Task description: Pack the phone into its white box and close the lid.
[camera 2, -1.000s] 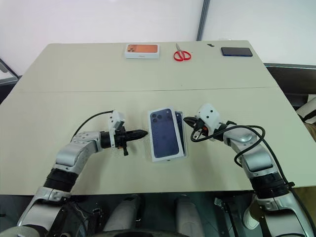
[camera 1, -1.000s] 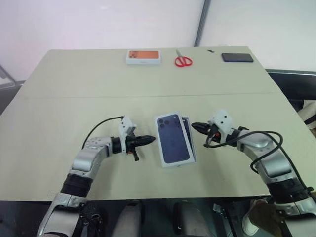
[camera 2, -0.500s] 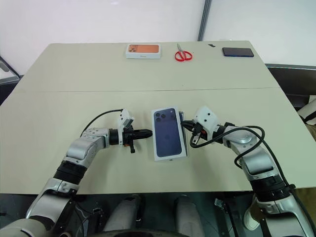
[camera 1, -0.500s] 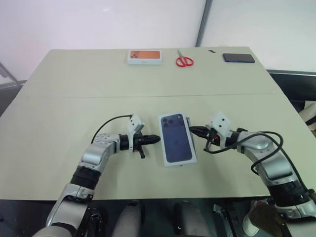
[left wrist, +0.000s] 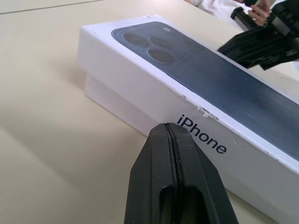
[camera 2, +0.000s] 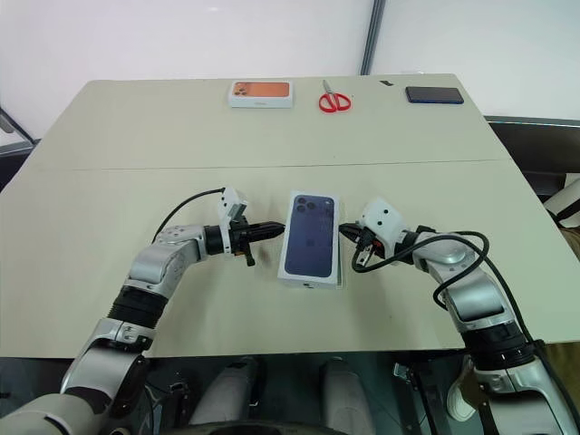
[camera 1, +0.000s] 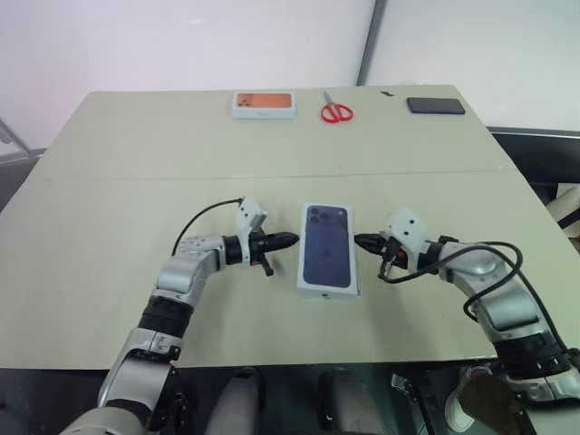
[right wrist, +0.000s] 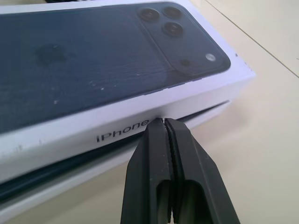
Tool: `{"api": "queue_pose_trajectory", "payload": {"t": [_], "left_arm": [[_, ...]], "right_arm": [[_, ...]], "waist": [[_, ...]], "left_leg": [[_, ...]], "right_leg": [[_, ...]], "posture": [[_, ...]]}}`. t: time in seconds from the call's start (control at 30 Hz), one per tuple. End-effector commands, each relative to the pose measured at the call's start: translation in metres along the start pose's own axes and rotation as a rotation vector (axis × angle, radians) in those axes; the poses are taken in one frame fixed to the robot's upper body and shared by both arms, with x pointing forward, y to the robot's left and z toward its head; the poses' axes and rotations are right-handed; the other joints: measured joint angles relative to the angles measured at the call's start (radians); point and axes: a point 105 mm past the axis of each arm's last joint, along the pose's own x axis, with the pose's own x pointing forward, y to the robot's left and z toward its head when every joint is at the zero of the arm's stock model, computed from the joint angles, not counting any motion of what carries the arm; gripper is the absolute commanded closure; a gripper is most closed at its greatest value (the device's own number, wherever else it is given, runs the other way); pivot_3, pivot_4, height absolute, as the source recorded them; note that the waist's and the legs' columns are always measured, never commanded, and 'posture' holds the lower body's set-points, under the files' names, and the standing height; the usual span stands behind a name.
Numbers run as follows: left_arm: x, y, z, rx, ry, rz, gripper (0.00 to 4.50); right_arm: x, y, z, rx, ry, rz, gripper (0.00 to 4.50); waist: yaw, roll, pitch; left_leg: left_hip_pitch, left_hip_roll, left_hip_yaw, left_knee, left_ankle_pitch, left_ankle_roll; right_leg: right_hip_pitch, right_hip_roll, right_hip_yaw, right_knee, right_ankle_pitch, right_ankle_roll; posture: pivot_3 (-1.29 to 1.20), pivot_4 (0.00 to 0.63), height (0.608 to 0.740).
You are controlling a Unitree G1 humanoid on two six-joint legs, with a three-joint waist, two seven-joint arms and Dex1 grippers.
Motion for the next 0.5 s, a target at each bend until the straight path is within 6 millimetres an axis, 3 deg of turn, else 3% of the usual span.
{"api": "queue_pose_trajectory", "payload": {"t": [0.03, 0.5], "left_arm": [[0.0053, -0.0063, 0.0130, 0.039, -0.038, -0.032, 4.50], [0.0029, -0.0112, 0.0097, 0.032, -0.033, -0.051, 4.50]], "right_arm": [[0.0012, -0.0004, 0.0154, -0.043, -0.058, 0.005, 4.44], [0.0007, -0.0078, 0.0085, -0.065, -0.024, -0.023, 4.44]], "waist": [[-0.001, 0.000, 0.000], [-0.001, 0.000, 0.000]], "left_leg": [[0.000, 0.000, 0.000, 0.000, 0.000, 0.000], [0.000, 0.000, 0.000, 0.000, 0.000, 0.000]], "right_leg": [[0.000, 0.000, 0.000, 0.000, 0.000, 0.000], [0.000, 0.000, 0.000, 0.000, 0.000, 0.000]], "posture": [[0.00, 0.150, 0.740], [0.00, 0.150, 0.740]]}}
